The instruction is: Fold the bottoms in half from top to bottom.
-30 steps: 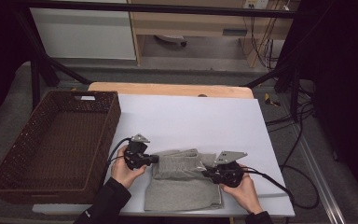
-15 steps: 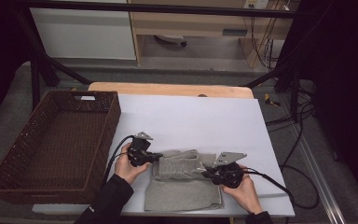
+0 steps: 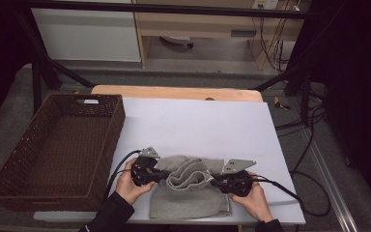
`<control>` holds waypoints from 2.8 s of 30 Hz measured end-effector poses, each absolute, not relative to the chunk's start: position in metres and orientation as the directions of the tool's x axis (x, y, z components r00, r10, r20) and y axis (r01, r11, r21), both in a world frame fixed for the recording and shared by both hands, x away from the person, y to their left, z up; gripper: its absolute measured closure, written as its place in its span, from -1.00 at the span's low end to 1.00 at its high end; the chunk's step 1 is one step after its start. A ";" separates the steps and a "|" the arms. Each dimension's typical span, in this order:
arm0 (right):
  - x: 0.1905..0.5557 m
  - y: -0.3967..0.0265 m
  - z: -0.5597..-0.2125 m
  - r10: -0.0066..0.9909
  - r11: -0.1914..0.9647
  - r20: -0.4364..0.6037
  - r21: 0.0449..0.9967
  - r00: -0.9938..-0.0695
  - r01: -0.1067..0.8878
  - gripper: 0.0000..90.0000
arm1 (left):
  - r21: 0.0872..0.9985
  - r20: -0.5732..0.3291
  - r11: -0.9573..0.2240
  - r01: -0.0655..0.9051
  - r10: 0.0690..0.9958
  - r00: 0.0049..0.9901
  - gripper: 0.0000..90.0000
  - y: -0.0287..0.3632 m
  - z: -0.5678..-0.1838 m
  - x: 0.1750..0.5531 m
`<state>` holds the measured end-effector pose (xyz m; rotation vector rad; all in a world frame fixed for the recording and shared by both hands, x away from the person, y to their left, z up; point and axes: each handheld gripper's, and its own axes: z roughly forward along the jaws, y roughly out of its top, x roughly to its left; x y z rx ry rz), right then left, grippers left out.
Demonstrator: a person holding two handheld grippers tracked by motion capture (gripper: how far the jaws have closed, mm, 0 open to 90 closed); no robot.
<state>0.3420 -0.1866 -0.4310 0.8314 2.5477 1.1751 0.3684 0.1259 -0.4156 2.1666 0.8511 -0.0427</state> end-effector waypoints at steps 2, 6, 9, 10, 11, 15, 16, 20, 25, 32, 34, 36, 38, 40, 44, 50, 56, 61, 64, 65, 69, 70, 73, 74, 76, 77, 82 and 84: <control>0.341 -0.187 -0.430 0.574 0.521 0.041 0.752 -0.818 0.404 0.68 | 0.661 -0.289 -0.472 0.583 0.557 0.779 1.00 0.125 -0.417 0.367; 0.338 -0.188 -0.428 0.573 0.519 0.040 0.756 -0.819 0.400 0.64 | 0.654 -0.301 -0.467 0.595 0.561 0.771 1.00 0.124 -0.420 0.368; 0.337 -0.190 -0.425 0.571 0.516 0.044 0.758 -0.820 0.400 0.59 | 0.650 -0.310 -0.471 0.597 0.553 0.774 1.00 0.123 -0.422 0.367; 0.336 -0.191 -0.424 0.570 0.515 0.047 0.757 -0.820 0.402 0.56 | 0.649 -0.307 -0.475 0.594 0.552 0.776 1.00 0.122 -0.422 0.366; 0.335 -0.193 -0.422 0.569 0.513 0.051 0.758 -0.821 0.403 0.54 | 0.648 -0.304 -0.481 0.590 0.547 0.780 1.00 0.122 -0.422 0.365; 0.330 -0.202 -0.410 0.580 0.482 0.060 0.779 -0.812 0.401 0.52 | 0.645 -0.304 -0.499 0.579 0.528 0.793 1.00 0.120 -0.422 0.358; 0.329 -0.204 -0.408 0.584 0.470 0.064 0.787 -0.810 0.401 0.53 | 0.645 -0.301 -0.504 0.574 0.523 0.797 1.00 0.119 -0.421 0.357; 0.331 -0.205 -0.404 0.613 0.430 0.081 0.801 -0.786 0.417 0.82 | 0.649 -0.291 -0.498 0.575 0.536 0.793 1.00 0.117 -0.420 0.358; 0.341 -0.196 -0.402 0.655 0.411 0.069 0.803 -0.752 0.431 1.00 | 0.643 -0.291 -0.485 0.594 0.562 0.774 0.99 0.113 -0.425 0.365; 0.359 -0.182 -0.405 0.680 0.380 0.103 0.797 -0.726 0.469 1.00 | 0.624 -0.282 -0.526 0.578 0.539 0.794 1.00 0.103 -0.427 0.359; 0.362 -0.178 -0.407 0.677 0.384 0.113 0.789 -0.727 0.480 1.00 | 0.618 -0.280 -0.541 0.570 0.526 0.803 1.00 0.102 -0.426 0.354; 0.361 -0.173 -0.409 0.668 0.393 0.116 0.784 -0.735 0.481 1.00 | 0.614 -0.280 -0.554 0.563 0.514 0.811 1.00 0.101 -0.426 0.348; 0.358 -0.168 -0.411 0.651 0.405 0.127 0.775 -0.748 0.484 1.00 | 0.616 -0.275 -0.559 0.555 0.507 0.817 1.00 0.099 -0.426 0.343; 0.353 -0.164 -0.414 0.638 0.422 0.128 0.767 -0.759 0.483 1.00 | 0.617 -0.258 -0.564 0.548 0.513 0.819 1.00 0.099 -0.425 0.340; 0.341 -0.161 -0.418 0.620 0.445 0.130 0.753 -0.773 0.484 1.00 | 0.615 -0.252 -0.565 0.550 0.521 0.816 1.00 0.098 -0.425 0.337; 0.328 -0.159 -0.427 0.615 0.471 0.134 0.728 -0.777 0.499 1.00 | 0.612 -0.260 -0.558 0.561 0.528 0.809 1.00 0.099 -0.426 0.335; 0.317 -0.165 -0.431 0.627 0.461 0.149 0.721 -0.765 0.518 1.00 | 0.617 -0.260 -0.550 0.563 0.533 0.805 1.00 0.099 -0.425 0.331; 0.309 -0.169 -0.440 0.633 0.461 0.147 0.717 -0.760 0.522 1.00 | 0.615 -0.255 -0.557 0.558 0.529 0.809 1.00 0.096 -0.425 0.328; 0.307 -0.168 -0.442 0.632 0.470 0.137 0.714 -0.763 0.518 1.00 | 0.617 -0.251 -0.558 0.555 0.530 0.810 1.00 0.096 -0.426 0.327; 0.307 -0.168 -0.443 0.632 0.475 0.132 0.712 -0.763 0.517 1.00 | 0.617 -0.253 -0.556 0.557 0.531 0.809 1.00 0.096 -0.426 0.327; 0.306 -0.165 -0.448 0.634 0.482 0.120 0.711 -0.764 0.512 1.00 | 0.625 -0.246 -0.555 0.549 0.527 0.813 1.00 0.097 -0.428 0.327; 0.306 -0.165 -0.448 0.635 0.481 0.120 0.712 -0.763 0.512 1.00 | 0.627 -0.245 -0.555 0.547 0.527 0.814 1.00 0.097 -0.428 0.327; 0.306 -0.165 -0.448 0.637 0.478 0.119 0.714 -0.762 0.512 1.00 | 0.633 -0.243 -0.552 0.543 0.524 0.816 1.00 0.097 -0.429 0.328; 0.306 -0.165 -0.447 0.637 0.477 0.125 0.711 -0.761 0.516 1.00 | 0.635 -0.243 -0.552 0.541 0.521 0.818 0.99 0.097 -0.429 0.328; 0.307 -0.166 -0.447 0.627 0.479 0.112 0.724 -0.771 0.496 0.99 | 0.635 -0.244 -0.550 0.542 0.523 0.816 0.98 0.098 -0.428 0.329; 0.307 -0.166 -0.446 0.627 0.479 0.105 0.729 -0.772 0.488 0.91 | 0.636 -0.243 -0.549 0.543 0.525 0.816 0.96 0.098 -0.428 0.329; 0.309 -0.172 -0.435 0.648 0.434 0.106 0.762 -0.754 0.480 0.62 | 0.644 -0.238 -0.538 0.544 0.534 0.811 0.76 0.103 -0.426 0.332; 0.310 -0.175 -0.431 0.658 0.415 0.107 0.775 -0.746 0.477 0.45 | 0.650 -0.244 -0.526 0.548 0.538 0.807 0.65 0.106 -0.424 0.333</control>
